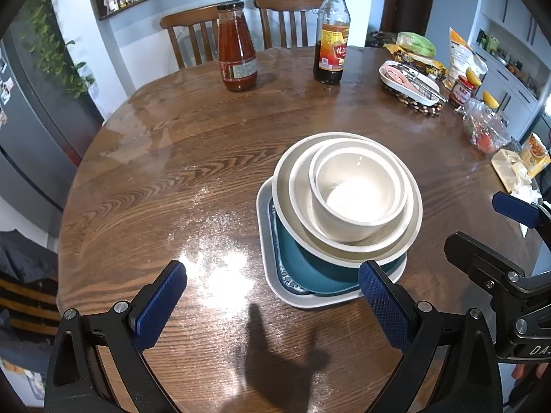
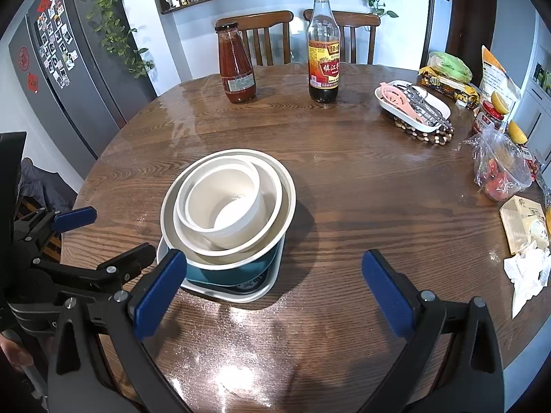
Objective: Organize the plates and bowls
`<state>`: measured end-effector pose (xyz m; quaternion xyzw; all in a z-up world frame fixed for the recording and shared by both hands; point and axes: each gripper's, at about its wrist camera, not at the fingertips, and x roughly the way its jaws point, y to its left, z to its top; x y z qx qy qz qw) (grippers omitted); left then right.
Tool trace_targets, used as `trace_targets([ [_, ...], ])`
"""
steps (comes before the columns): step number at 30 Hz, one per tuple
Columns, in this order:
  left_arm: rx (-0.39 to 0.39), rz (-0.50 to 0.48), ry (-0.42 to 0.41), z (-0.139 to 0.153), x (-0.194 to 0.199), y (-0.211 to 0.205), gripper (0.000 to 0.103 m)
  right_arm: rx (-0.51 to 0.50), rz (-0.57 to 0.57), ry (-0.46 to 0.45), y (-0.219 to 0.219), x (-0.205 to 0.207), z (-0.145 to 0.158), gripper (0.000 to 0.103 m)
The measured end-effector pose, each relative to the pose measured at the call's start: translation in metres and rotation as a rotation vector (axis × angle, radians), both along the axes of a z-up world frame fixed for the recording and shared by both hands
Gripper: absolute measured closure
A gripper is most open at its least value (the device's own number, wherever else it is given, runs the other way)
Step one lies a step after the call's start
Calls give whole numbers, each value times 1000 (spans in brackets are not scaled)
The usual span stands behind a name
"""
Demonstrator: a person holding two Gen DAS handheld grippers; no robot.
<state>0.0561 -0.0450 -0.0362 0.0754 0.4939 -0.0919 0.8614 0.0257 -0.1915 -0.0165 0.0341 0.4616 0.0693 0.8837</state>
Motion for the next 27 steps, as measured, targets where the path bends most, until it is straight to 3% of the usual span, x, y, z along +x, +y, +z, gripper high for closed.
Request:
trace_targets([
  [27, 0, -7, 2, 0, 1, -1, 4, 2, -6, -3, -3, -1, 1, 0],
])
